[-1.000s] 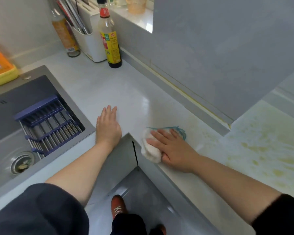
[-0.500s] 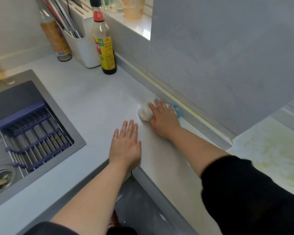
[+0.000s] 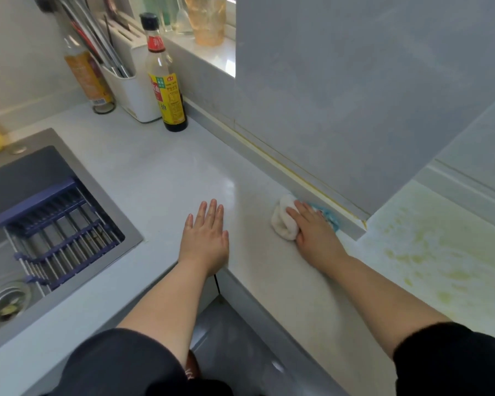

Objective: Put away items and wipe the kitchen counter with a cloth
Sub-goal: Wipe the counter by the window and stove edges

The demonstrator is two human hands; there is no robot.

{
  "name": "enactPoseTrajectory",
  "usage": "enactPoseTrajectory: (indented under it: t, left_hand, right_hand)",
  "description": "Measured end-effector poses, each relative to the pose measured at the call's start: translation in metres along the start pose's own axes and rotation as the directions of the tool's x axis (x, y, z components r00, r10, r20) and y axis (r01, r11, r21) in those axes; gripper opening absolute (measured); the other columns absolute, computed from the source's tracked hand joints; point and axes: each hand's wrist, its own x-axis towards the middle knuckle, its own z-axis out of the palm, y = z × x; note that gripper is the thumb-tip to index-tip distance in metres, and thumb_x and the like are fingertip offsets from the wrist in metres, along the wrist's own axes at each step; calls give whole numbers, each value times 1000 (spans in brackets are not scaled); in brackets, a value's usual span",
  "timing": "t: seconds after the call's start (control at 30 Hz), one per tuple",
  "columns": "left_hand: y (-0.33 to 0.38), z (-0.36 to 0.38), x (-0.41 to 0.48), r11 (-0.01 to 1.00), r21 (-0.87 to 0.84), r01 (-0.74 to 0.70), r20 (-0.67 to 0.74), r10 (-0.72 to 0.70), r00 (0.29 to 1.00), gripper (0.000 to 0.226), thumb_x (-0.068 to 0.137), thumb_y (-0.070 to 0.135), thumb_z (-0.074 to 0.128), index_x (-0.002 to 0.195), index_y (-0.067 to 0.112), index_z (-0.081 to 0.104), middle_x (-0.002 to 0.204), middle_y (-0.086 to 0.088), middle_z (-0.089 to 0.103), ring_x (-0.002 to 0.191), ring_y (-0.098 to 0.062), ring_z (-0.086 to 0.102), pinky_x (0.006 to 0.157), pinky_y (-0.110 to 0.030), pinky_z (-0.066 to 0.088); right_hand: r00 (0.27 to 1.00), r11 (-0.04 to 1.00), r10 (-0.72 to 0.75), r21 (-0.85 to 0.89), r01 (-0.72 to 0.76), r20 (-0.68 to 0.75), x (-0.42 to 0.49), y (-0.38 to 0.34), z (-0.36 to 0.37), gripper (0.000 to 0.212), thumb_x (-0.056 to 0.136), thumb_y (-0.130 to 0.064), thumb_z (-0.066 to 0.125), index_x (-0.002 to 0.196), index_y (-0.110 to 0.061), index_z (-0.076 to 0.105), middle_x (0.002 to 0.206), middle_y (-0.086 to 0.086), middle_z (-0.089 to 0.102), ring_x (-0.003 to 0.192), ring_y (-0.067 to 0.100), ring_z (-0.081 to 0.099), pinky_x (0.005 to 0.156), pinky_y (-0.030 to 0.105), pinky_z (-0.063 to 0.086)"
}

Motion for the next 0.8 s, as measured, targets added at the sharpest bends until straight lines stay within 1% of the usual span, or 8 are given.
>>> enactPoseTrajectory:
  t: [0.23,0.37,0.47,0.5,0.57,0.63,0.7,0.8]
  left_hand:
    - [-4,-5,3,997,-73,-40,24,42,999,59,102,33,16,151,13,-9,159,-3,-15,146,-20,-15,118,-39,-4]
    - [-31,-17,12,949,-273,-158,-104,134,986,49,97,21,36,146,13,35,156,-2,24,144,-21,20,116,-32,16]
    - [-65,-27,35,948,-276,-158,-201,104,974,47,86,18,40,129,10,56,144,-10,46,131,-30,43,108,-37,31]
    - [-77,-32,45,953,-277,-120,-221,59,974,48,86,16,40,130,9,55,144,-12,45,132,-31,42,109,-39,31]
    - [-98,-40,70,964,-265,-6,-207,-51,977,50,92,13,39,141,11,42,152,-11,32,140,-27,29,114,-36,21]
    - [-115,-43,95,969,-234,83,-187,-128,974,53,97,16,34,149,13,25,158,-8,16,145,-22,14,117,-32,11]
    - [-125,-47,121,973,-207,105,-167,-141,976,54,99,20,30,151,14,16,159,-7,9,147,-21,7,117,-32,8]
    - [-124,-48,149,980,-176,96,-116,-117,986,54,101,23,25,152,15,10,160,-5,5,147,-22,3,117,-36,8]
  right_hand:
    - [983,979,165,-109,-173,-84,-8,-12,9,57,93,-10,44,148,-14,28,157,10,17,145,29,14,116,39,4]
    - [997,985,71,-162,-66,22,42,-54,8,56,98,-21,34,151,-18,18,160,7,7,147,26,5,117,41,0]
    - [990,998,-13,-60,21,144,105,-110,14,75,83,-52,14,151,-19,18,160,6,6,147,24,4,117,43,1]
    - [987,998,-41,-50,49,157,126,-126,17,79,80,-55,13,150,-19,20,160,6,8,147,24,5,116,43,2]
    - [981,992,-90,-68,103,170,161,-146,24,66,90,-45,32,149,-18,26,159,9,12,146,26,9,116,44,4]
    - [983,982,-176,-62,179,46,182,-149,30,52,88,-27,51,137,-12,48,149,16,35,136,35,35,110,50,23]
    - [974,976,-217,-18,216,-71,191,-144,37,41,74,-19,57,113,-9,66,119,20,61,103,40,60,88,51,46]
    - [972,983,-174,-83,162,-158,188,-136,42,32,71,-18,54,98,-11,69,91,9,64,79,32,62,66,37,50]
